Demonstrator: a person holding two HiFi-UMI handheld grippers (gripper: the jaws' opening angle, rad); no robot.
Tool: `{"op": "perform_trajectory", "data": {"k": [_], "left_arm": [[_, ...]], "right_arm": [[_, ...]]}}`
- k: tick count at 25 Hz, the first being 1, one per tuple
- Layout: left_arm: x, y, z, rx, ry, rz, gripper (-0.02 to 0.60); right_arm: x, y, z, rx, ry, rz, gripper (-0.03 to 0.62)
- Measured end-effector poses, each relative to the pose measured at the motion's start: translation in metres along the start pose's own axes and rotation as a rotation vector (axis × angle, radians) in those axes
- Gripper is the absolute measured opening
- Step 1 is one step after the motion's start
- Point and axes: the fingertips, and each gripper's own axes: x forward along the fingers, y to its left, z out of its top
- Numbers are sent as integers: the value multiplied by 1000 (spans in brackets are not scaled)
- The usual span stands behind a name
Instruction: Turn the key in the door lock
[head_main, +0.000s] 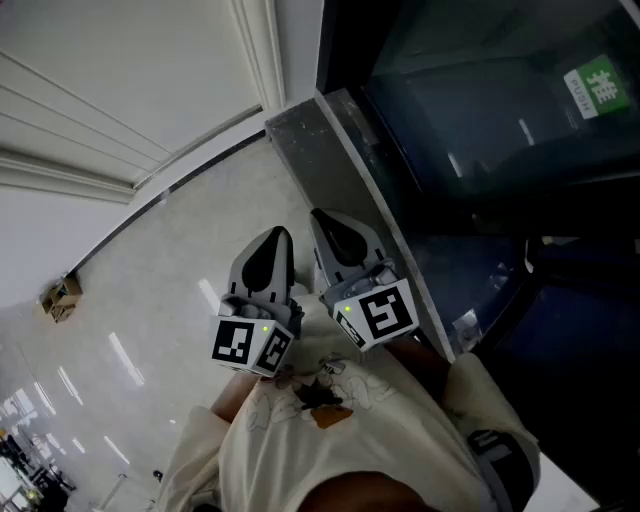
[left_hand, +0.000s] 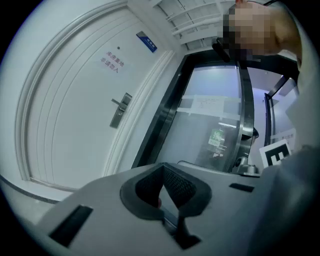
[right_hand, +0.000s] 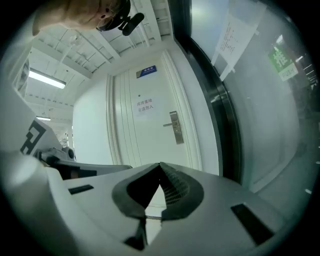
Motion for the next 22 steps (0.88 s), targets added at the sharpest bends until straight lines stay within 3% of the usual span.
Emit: {"op": "perform_trajectory", "data": {"k": [7,22], "left_arm": [[-20,25,9,-17,-2,15,6],[14,25,13,-5,-14,48,6]], "right_arm": [[16,30,-6,31,23,11,6],[32,-14,6,32,-51,6,8]]}}
